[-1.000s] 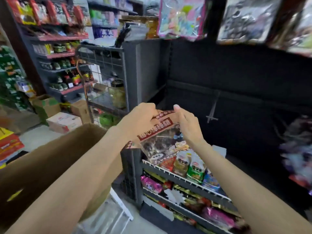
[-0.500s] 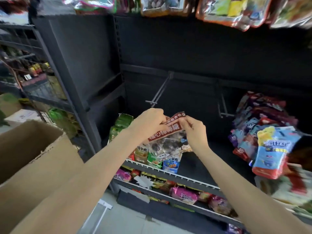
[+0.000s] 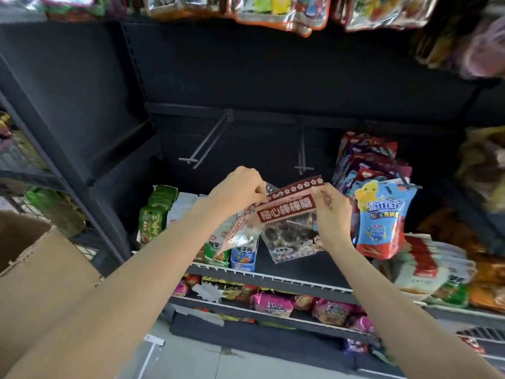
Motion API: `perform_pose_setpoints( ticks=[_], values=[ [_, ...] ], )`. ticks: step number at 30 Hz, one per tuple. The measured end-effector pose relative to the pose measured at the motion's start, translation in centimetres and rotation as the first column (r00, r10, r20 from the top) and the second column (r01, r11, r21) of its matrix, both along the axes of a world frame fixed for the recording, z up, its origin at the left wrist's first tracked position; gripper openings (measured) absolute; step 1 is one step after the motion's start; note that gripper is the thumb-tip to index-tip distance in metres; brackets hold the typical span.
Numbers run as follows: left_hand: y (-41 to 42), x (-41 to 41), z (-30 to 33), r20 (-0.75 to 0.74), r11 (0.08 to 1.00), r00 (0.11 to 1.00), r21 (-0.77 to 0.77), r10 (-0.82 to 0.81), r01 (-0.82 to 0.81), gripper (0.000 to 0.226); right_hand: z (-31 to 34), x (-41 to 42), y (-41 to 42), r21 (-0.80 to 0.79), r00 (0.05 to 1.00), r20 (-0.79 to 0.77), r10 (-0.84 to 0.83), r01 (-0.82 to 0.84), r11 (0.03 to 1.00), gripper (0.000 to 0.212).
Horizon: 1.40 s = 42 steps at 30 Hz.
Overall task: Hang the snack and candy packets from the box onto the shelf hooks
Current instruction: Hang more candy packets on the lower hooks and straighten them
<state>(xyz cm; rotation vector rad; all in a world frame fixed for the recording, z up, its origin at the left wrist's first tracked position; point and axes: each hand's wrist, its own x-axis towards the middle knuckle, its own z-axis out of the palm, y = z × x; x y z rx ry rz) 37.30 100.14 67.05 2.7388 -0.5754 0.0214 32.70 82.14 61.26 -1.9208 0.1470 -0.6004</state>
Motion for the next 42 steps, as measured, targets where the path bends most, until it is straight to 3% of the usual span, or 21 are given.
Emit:
perform_pose_setpoints(
  ticks=[12,18,21,24,32,37,42],
  values=[
    [-3.1,0.6,1.8,-0.001,0.984,0.988,-0.09,0.156,-0.156,0.024,1.9,2.8,-2.1,0.112,0.995,-0.083,-0.046,0.055,0.992,0.018],
    [-4.3,1.3,1.8,-0.015,0.985,0.987,-0.072,0.158,-0.159,0.023,3.3,3.2,-3.4,-0.145,0.999,-0.034,0.003,-0.008,0.989,0.018],
    [-5.0,1.5,1.8,-0.009,0.988,0.99,-0.061,0.139,-0.139,0.025,3.7,3.8,-3.8,-0.449,0.999,-0.019,0.027,-0.033,0.893,0.017],
    [-5.6,1.6,1.7,0.019,0.989,0.99,-0.042,0.14,-0.139,0.023,4.3,4.5,-4.0,-0.618,0.994,-0.087,0.07,-0.109,0.778,0.011],
    [-4.5,1.6,1.5,0.076,0.995,0.992,-0.011,0.098,-0.098,0.023,5.1,5.1,-4.6,-0.625,0.959,-0.158,0.234,-0.281,0.728,0.015],
    [-4.1,1.2,1.8,0.154,0.995,0.984,-0.048,0.088,-0.082,0.023,5.4,5.4,-4.3,-0.647,0.966,-0.108,0.236,-0.249,0.721,0.017],
    [-4.5,1.7,1.7,0.111,0.99,0.985,-0.054,0.136,-0.131,0.024,5.6,5.6,-3.9,-0.719,0.981,-0.083,0.175,-0.18,0.671,0.021]
  ],
)
